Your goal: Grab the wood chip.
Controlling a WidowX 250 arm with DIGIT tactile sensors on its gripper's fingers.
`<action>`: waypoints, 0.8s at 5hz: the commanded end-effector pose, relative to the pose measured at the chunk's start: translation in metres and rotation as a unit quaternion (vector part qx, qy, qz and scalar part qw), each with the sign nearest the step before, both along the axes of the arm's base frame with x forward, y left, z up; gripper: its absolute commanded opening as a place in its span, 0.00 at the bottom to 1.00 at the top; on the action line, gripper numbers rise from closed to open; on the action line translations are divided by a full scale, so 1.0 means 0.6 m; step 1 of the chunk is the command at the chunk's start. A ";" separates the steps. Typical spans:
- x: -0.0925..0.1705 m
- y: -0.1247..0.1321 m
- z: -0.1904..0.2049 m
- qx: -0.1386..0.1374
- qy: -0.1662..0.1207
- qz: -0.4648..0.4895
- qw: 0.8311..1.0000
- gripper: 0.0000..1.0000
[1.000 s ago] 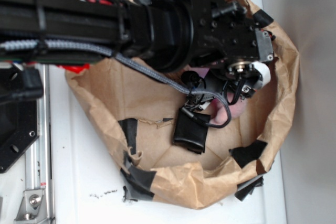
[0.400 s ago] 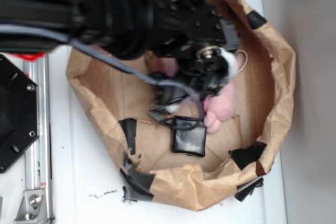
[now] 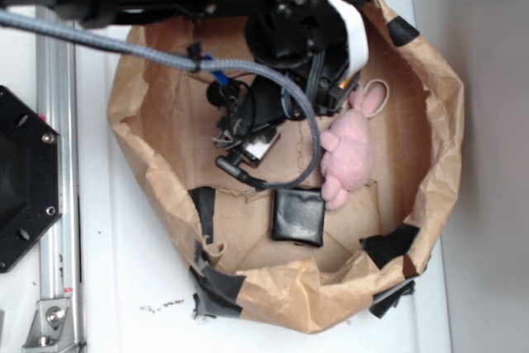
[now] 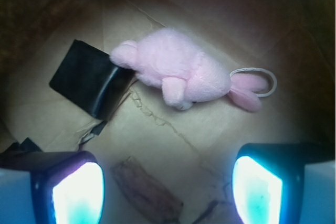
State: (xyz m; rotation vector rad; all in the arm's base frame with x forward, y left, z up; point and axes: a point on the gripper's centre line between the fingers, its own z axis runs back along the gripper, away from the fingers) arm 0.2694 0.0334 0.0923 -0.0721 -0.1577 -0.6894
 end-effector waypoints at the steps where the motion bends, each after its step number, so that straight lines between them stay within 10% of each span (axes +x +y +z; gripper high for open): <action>1: -0.041 -0.019 0.020 0.037 -0.009 -0.016 0.999 1.00; 4: -0.073 -0.032 -0.012 0.066 0.016 -0.081 0.994 1.00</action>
